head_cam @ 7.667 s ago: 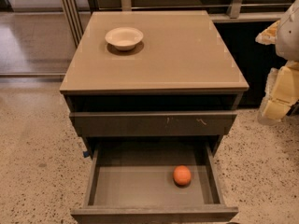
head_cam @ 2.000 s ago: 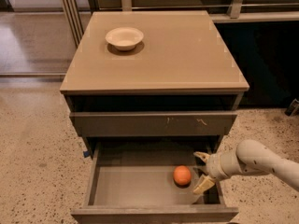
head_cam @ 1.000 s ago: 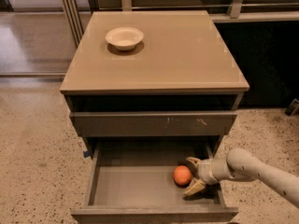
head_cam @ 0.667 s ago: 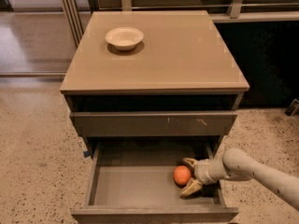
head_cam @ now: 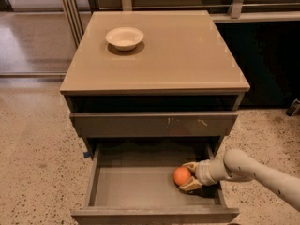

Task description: Pick orange from middle drawer and place on counter

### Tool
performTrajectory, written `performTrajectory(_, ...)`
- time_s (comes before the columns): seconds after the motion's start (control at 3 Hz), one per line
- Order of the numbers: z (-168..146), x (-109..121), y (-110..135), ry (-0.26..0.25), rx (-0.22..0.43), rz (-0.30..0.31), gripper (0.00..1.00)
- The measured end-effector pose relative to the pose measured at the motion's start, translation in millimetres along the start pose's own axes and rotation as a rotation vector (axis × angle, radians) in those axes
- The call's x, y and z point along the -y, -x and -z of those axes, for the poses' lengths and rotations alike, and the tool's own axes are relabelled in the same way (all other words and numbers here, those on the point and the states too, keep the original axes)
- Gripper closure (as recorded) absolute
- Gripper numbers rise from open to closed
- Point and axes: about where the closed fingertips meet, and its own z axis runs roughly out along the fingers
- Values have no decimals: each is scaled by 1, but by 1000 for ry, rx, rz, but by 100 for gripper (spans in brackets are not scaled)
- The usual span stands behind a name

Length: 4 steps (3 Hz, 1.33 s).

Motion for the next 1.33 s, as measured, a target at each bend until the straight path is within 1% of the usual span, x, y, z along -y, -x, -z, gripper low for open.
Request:
performTrajectory(0.33,0,0,0,0,0,0,84)
performTrajectory(0.67,2,-4,6,20,1,11,100)
performTrajectory(1.0,26,-20,52,24,43,-17,100)
performTrajectory(1.33,88,-70,175,44,105,-2,100)
